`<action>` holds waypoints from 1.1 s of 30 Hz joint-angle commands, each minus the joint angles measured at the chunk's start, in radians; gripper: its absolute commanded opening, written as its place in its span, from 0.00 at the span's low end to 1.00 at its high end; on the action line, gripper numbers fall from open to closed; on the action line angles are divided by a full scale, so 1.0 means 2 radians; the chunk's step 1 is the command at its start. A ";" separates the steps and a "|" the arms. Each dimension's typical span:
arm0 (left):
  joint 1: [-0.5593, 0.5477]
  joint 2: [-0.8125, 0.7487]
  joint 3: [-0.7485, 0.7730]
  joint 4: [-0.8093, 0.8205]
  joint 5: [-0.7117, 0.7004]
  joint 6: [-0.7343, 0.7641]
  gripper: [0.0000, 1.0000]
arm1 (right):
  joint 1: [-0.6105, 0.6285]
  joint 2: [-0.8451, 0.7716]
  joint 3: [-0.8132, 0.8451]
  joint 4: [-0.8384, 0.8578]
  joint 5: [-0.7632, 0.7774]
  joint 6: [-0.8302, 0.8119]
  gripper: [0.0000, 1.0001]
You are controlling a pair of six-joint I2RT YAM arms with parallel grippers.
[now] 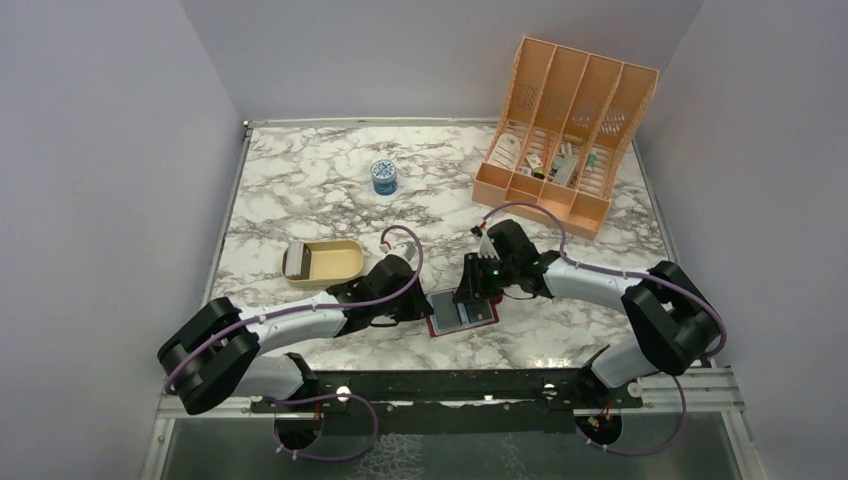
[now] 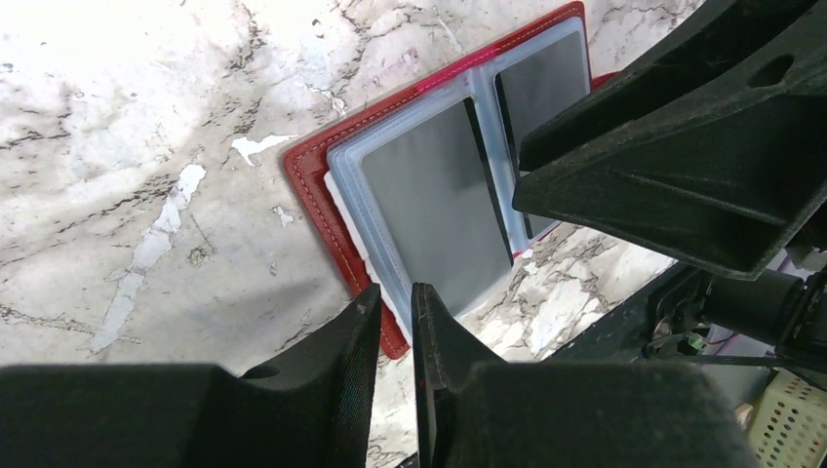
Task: Put the credit cards into the card holder
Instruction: Insert the credit card into the card holder.
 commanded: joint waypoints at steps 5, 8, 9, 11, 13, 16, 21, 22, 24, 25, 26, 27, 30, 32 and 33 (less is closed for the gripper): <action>0.004 0.020 -0.006 0.018 -0.006 -0.005 0.23 | 0.007 0.031 0.009 0.031 0.009 0.013 0.30; 0.004 0.025 -0.009 0.034 0.000 -0.003 0.25 | 0.009 0.037 0.012 0.034 0.008 0.012 0.27; 0.004 0.027 -0.009 0.038 0.002 -0.003 0.25 | 0.009 0.038 0.012 0.034 0.008 0.011 0.26; 0.004 0.030 -0.010 0.044 0.003 -0.001 0.25 | 0.011 0.039 0.013 0.036 0.009 0.010 0.22; 0.004 0.034 -0.008 0.048 0.004 0.000 0.26 | 0.014 0.041 0.015 0.036 0.012 0.009 0.19; 0.004 0.041 -0.007 0.057 0.007 0.004 0.26 | 0.019 0.043 0.017 0.034 0.018 0.008 0.15; 0.004 0.055 -0.002 0.067 0.016 0.007 0.24 | 0.031 0.045 0.020 0.029 0.032 0.007 0.09; 0.004 0.056 -0.003 0.069 0.018 0.008 0.24 | 0.033 0.046 0.020 0.028 0.034 0.008 0.09; 0.004 0.056 -0.002 0.070 0.018 0.009 0.24 | 0.036 0.046 0.020 0.027 0.037 0.009 0.08; 0.004 0.055 -0.001 0.069 0.018 0.009 0.23 | 0.037 0.045 0.019 0.027 0.038 0.009 0.08; 0.004 0.055 -0.001 0.068 0.018 0.010 0.23 | 0.038 0.043 0.019 0.025 0.040 0.009 0.08; 0.004 0.053 0.000 0.065 0.017 0.011 0.23 | 0.038 0.040 0.019 0.022 0.042 0.009 0.10; 0.004 0.048 0.003 0.057 0.014 0.013 0.23 | 0.039 0.026 0.023 -0.002 0.063 0.007 0.19; 0.004 0.042 0.004 0.047 0.009 0.012 0.23 | 0.039 0.012 0.023 -0.012 0.073 0.006 0.20; 0.004 0.038 0.004 0.040 0.004 0.012 0.23 | 0.039 0.005 0.022 -0.016 0.074 0.006 0.20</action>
